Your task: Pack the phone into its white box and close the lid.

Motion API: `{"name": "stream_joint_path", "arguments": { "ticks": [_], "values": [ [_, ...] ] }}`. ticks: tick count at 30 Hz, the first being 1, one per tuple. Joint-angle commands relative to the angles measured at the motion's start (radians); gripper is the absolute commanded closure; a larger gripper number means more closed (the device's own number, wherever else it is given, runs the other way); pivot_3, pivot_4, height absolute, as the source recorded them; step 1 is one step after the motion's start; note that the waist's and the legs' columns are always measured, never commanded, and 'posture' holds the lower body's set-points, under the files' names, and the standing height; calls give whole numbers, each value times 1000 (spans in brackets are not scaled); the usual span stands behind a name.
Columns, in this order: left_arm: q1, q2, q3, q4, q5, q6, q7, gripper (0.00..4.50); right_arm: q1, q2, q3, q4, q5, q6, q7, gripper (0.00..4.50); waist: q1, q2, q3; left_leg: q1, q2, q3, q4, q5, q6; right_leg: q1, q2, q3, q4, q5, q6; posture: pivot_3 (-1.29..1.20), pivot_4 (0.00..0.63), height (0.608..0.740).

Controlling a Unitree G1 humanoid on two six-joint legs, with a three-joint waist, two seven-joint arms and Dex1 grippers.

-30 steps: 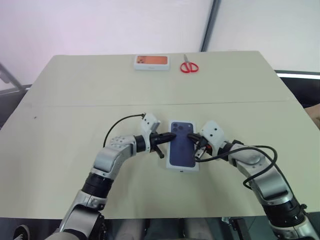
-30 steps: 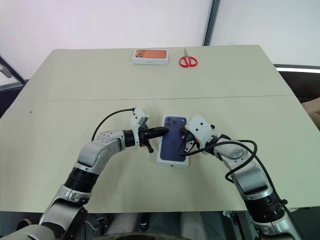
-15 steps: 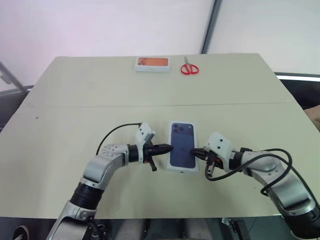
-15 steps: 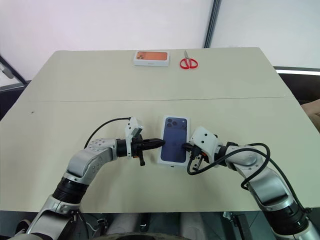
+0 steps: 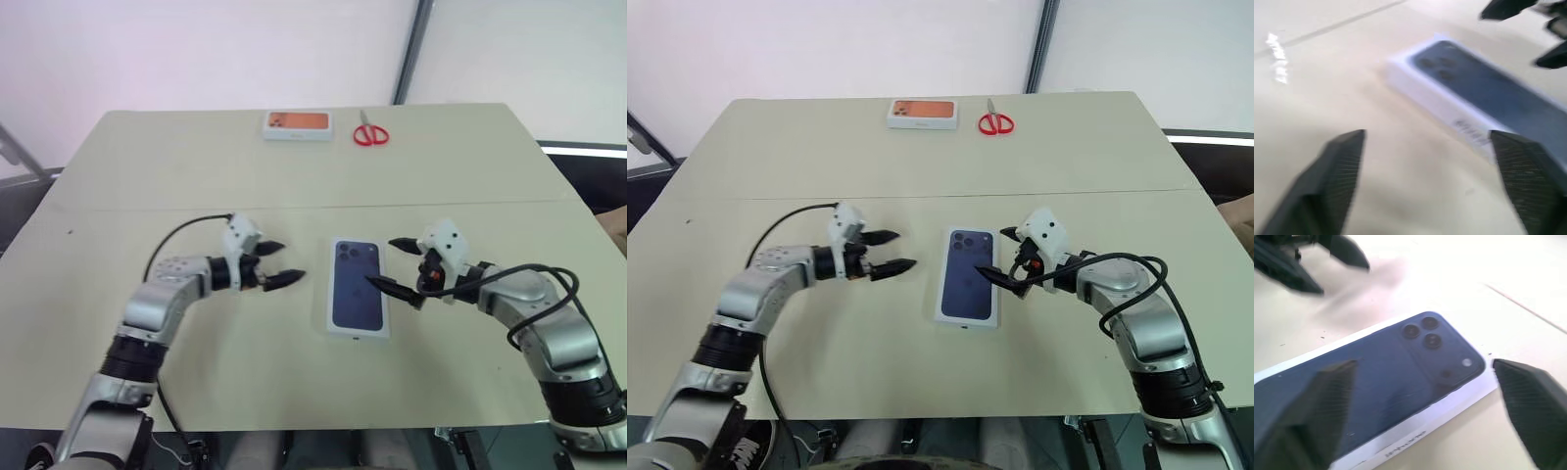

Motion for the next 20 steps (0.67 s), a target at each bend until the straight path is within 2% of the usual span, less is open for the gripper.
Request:
{"name": "stream_joint_path", "arguments": {
  "ticks": [1,4,9,15,20],
  "values": [
    [-24,28,80,38,-20,-46,-31,61,3,-33,-44,18,-22,-110,25,0,0,0,0,0,0,0,0,0,0,0,0,0,0,0,0,0,150,740],
    [-23,50,158,35,-93,-7,-68,61,41,-38,-93,11,31,-159,72,0,3,0,0,0,0,0,0,0,0,0,0,0,0,0,0,0,150,740],
    [45,101,209,-7,-103,-15,-88,61,111,-83,-159,-4,108,-177,175,0,-3,0,0,0,0,0,0,0,0,0,-1,0,0,0,0,0,150,740],
    [182,137,235,-57,-105,-32,-107,61,173,-126,-194,42,90,-238,221,0,-2,0,1,0,1,0,-1,0,0,-1,-1,1,0,0,0,0,150,740],
    [283,169,306,-97,-128,-37,-99,61,229,-151,-253,65,97,-278,246,0,3,0,1,-1,0,0,-1,0,0,-1,-4,1,0,0,0,0,150,740]
  ]
}}
